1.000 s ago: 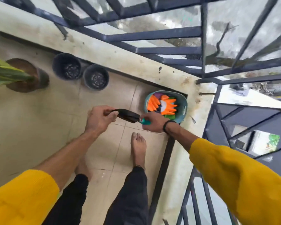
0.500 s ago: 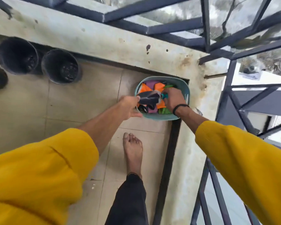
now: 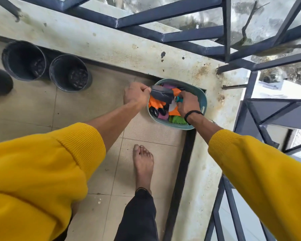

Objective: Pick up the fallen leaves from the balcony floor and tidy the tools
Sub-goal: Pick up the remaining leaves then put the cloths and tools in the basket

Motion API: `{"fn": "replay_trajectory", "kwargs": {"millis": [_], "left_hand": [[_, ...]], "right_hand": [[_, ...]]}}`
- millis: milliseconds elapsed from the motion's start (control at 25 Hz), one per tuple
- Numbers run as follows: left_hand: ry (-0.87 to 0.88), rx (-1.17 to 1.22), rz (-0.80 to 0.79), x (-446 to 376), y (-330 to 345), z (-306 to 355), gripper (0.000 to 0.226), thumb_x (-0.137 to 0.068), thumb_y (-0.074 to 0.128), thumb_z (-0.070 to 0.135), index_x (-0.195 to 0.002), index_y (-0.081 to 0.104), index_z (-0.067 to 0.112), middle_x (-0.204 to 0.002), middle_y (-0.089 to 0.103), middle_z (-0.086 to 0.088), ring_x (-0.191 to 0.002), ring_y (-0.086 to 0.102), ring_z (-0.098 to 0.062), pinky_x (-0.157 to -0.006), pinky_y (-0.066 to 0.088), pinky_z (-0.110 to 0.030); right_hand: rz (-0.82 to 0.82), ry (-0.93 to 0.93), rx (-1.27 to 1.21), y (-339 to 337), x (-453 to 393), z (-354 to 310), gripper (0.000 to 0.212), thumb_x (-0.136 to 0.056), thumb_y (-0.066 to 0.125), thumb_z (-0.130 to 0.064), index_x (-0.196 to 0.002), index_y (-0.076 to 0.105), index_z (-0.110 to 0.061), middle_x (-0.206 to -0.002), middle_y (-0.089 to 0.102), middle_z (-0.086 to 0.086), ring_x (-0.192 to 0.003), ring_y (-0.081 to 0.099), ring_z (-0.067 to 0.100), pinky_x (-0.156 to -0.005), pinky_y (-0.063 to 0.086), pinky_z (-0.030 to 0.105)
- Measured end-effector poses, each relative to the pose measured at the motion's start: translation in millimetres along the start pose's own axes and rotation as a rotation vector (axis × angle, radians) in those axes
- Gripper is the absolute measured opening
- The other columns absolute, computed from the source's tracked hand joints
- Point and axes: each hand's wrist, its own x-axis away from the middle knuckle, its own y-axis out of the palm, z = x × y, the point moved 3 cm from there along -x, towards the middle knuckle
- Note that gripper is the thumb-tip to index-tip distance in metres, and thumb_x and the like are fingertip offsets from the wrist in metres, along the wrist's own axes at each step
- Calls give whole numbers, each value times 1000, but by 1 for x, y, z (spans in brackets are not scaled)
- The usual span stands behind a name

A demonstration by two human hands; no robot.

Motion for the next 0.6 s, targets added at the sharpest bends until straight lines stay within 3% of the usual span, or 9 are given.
{"fn": "replay_trajectory", "kwargs": {"millis": [240,400,520,600], "left_hand": [[5,50,-82,-9,-7,-3,12,-97,67,22,-105,75,20,-93,75,0,-90,73,-16,-94,58,-34],[4,131,-135,22,-36,-10,30,-99,62,20,-129,63,22,-118,69,-3,-101,70,-19,-95,57,-35],[-59,142,-94,73,-88,-36,24,-97,60,23,-120,66,28,-111,73,-1,-96,71,-18,-92,58,-37],[-146,160,-39,125,-141,-59,16,-93,60,28,-105,68,34,-100,76,1,-89,73,-18,-90,59,-37]], "right_hand": [[-5,36,-13,21,-12,-2,29,-92,60,-8,-121,65,-11,-117,68,16,-110,62,35,-88,50,36],[15,47,45,11,17,-9,37,-90,56,-11,-126,53,-13,-124,56,20,-115,50,42,-94,44,44],[-45,87,-63,-14,68,-40,39,-90,61,-16,-128,53,-12,-126,55,20,-118,50,41,-97,43,45],[-107,36,-114,-43,116,-81,32,-90,63,-16,-120,57,-9,-118,62,18,-112,57,37,-91,46,41]]}}
